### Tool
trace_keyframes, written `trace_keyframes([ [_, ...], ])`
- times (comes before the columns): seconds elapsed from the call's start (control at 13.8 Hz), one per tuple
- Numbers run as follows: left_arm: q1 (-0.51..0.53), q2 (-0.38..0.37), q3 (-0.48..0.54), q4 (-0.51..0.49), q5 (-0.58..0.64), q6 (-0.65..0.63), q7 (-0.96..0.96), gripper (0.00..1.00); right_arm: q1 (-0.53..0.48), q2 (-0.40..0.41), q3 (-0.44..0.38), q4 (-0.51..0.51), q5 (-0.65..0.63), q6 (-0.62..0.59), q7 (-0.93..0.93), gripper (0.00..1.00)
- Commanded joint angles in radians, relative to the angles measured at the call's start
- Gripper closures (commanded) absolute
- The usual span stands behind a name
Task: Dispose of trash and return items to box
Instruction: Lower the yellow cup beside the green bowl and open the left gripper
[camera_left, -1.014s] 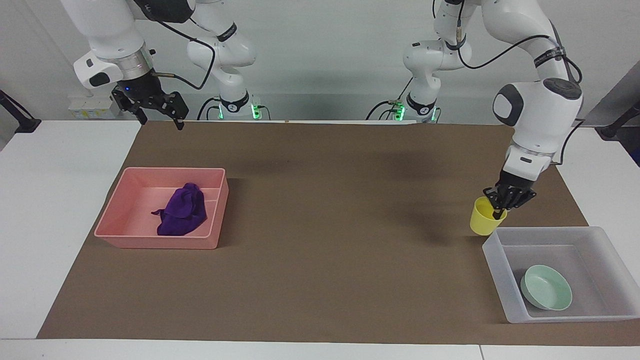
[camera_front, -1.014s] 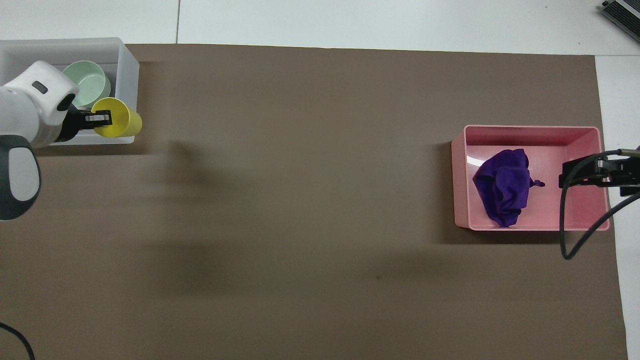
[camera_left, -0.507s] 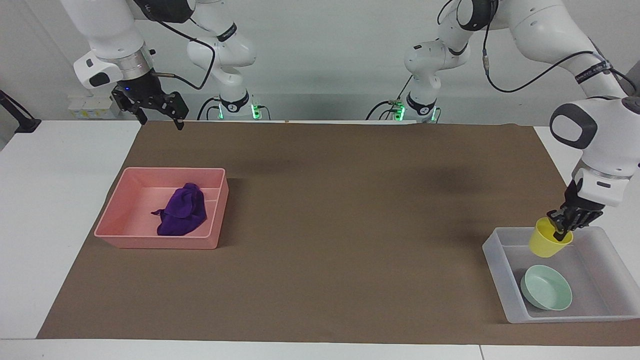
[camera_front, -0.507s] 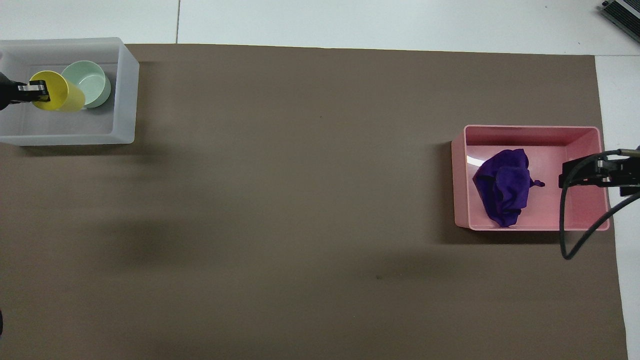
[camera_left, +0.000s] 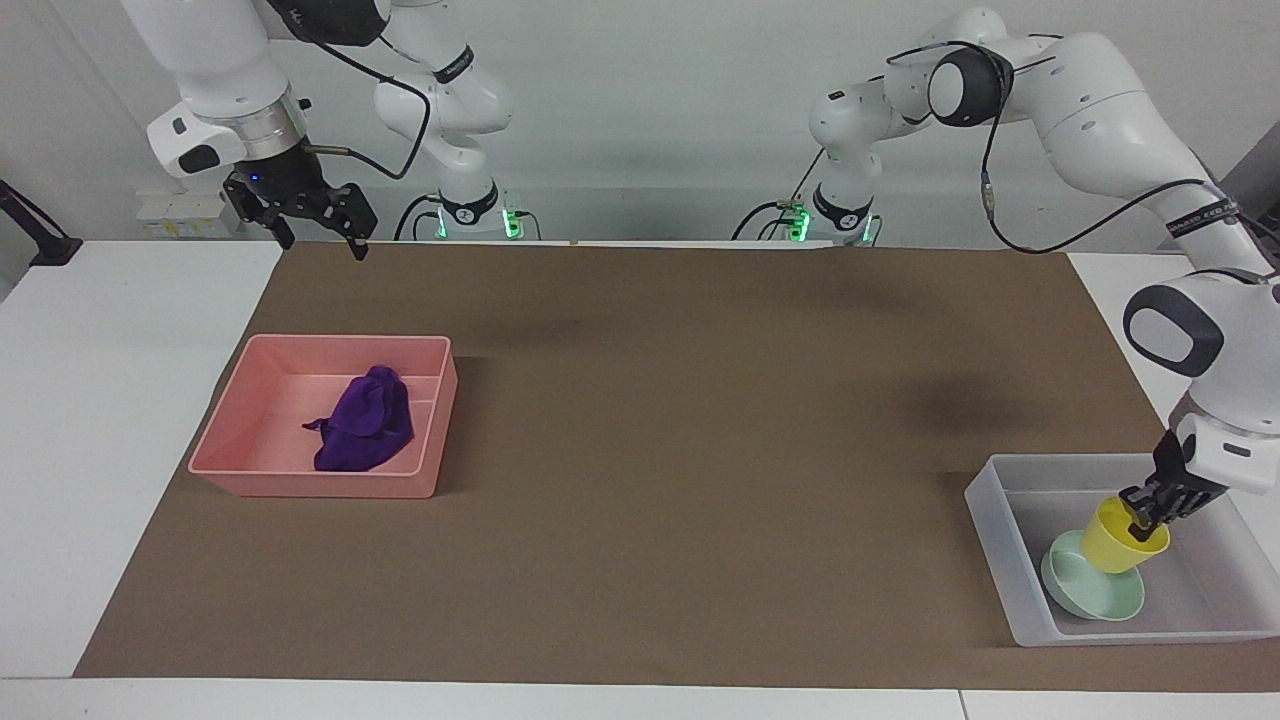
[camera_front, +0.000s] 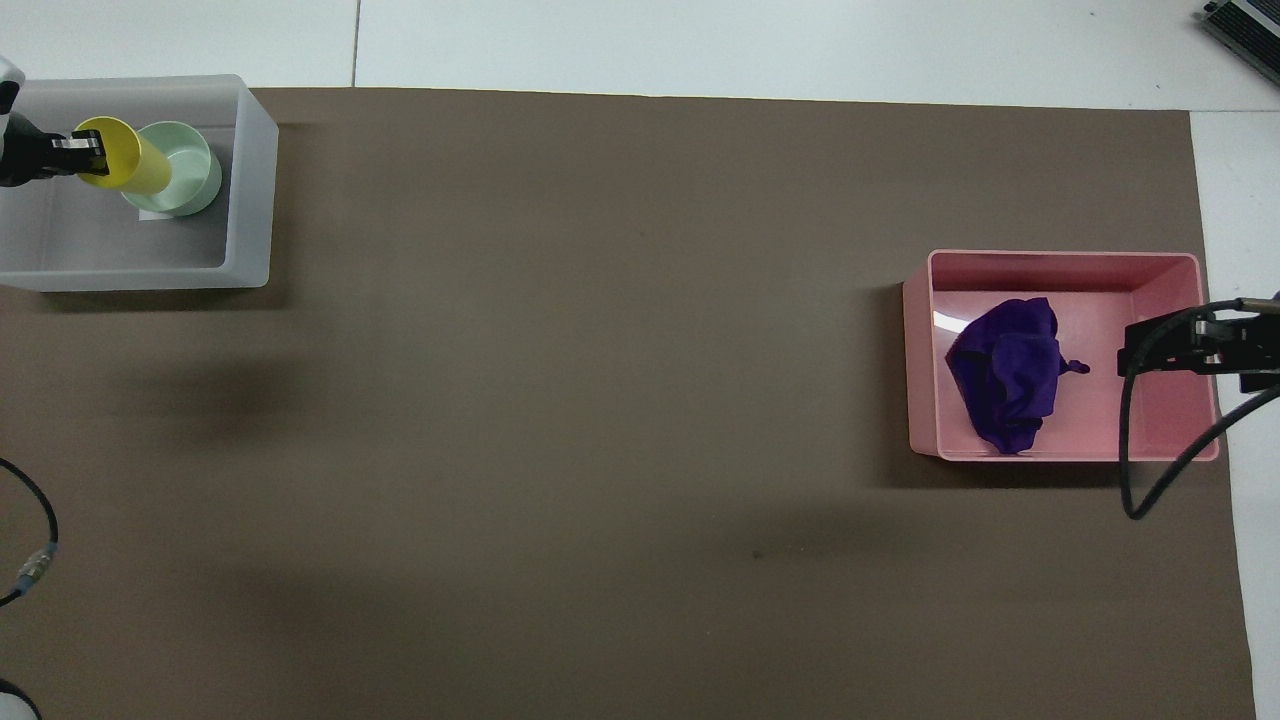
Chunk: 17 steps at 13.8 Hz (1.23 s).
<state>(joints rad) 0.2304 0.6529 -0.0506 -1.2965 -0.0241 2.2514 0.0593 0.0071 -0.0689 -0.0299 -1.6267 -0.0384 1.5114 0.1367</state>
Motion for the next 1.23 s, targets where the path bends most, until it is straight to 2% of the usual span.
trace_keyframes([
  [0.0, 0.006, 0.033, -0.014, 0.017, -0.002, 0.049, 0.011, 1.00, -0.010, -0.023, 0.004, -0.027, 0.017, 0.006, 0.012, 0.00],
  [0.07, 0.007, 0.030, -0.014, -0.013, -0.002, 0.091, 0.011, 1.00, -0.009, -0.023, 0.004, -0.027, 0.017, 0.006, 0.012, 0.00],
  [0.65, -0.005, 0.004, -0.011, -0.122, -0.004, 0.177, 0.007, 1.00, -0.009, -0.023, 0.004, -0.027, 0.017, 0.006, 0.012, 0.00],
  [0.72, -0.005, 0.001, -0.011, -0.127, -0.002, 0.177, 0.008, 0.88, -0.009, -0.023, 0.004, -0.027, 0.017, 0.006, 0.012, 0.00],
  [0.8, -0.002, 0.001, -0.014, -0.124, -0.005, 0.175, 0.011, 0.30, -0.009, -0.023, 0.004, -0.027, 0.017, 0.006, 0.012, 0.00],
  [0.87, -0.005, -0.001, -0.012, -0.124, -0.002, 0.168, 0.011, 0.01, -0.009, -0.023, 0.004, -0.027, 0.017, 0.006, 0.012, 0.00],
  [1.16, -0.025, -0.047, -0.011, -0.133, 0.009, 0.160, 0.036, 0.00, -0.009, -0.023, 0.004, -0.027, 0.017, 0.006, 0.012, 0.00],
])
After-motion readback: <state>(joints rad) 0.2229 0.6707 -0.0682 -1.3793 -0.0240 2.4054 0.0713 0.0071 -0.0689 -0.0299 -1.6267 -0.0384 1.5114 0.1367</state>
